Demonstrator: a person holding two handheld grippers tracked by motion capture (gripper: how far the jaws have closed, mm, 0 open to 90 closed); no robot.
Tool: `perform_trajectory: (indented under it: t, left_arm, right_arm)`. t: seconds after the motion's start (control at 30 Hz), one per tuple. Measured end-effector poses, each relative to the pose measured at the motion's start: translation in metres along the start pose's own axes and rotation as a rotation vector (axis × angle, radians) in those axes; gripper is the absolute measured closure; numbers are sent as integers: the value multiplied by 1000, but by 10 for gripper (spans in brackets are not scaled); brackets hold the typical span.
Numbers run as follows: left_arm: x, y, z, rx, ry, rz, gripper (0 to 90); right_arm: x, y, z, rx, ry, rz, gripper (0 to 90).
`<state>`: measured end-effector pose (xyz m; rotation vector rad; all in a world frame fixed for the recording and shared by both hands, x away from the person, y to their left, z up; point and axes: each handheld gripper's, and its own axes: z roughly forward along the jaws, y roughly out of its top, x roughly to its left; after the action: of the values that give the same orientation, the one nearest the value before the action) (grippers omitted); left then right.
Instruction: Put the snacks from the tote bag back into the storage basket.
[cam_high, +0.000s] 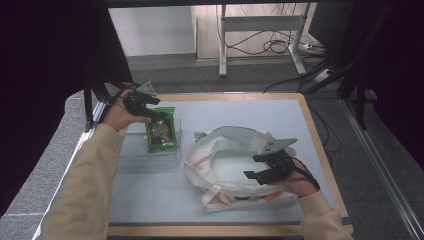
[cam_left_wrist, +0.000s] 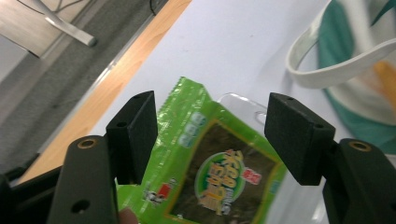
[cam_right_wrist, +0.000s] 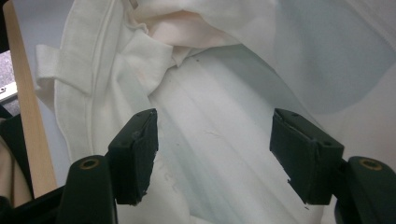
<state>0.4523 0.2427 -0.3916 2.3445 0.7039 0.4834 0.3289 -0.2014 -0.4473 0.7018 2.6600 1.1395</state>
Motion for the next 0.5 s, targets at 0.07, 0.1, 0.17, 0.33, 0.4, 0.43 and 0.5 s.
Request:
perform_trajectory:
  t: [0.07, 0.1, 0.17, 0.33, 0.4, 0.43, 0.5]
  left_arm:
    - [-2, 0, -3, -10, -15, -23, 350]
    - [-4, 0, -6, -12, -24, -31, 351]
    - [-7, 0, -9, -22, -36, -46, 352]
    - [-19, -1, -15, -37, -67, -71, 359]
    - [-25, -3, -15, -43, -79, -83, 354]
    - [-28, -3, -15, -44, -83, -81, 355]
    - [-35, -5, -16, -53, -97, -82, 355]
  right_arm:
    - [0, 0, -1, -7, 3, 0, 318]
    - [0, 0, -1, -12, 4, -1, 318]
    - [0, 1, -2, -20, 5, -2, 318]
    - [2, 1, -4, -29, -2, -11, 318]
    - [4, 2, -5, -32, 0, -14, 318]
    - [5, 2, -6, -34, -2, -16, 317]
    - [5, 1, -7, -36, -3, -16, 318]
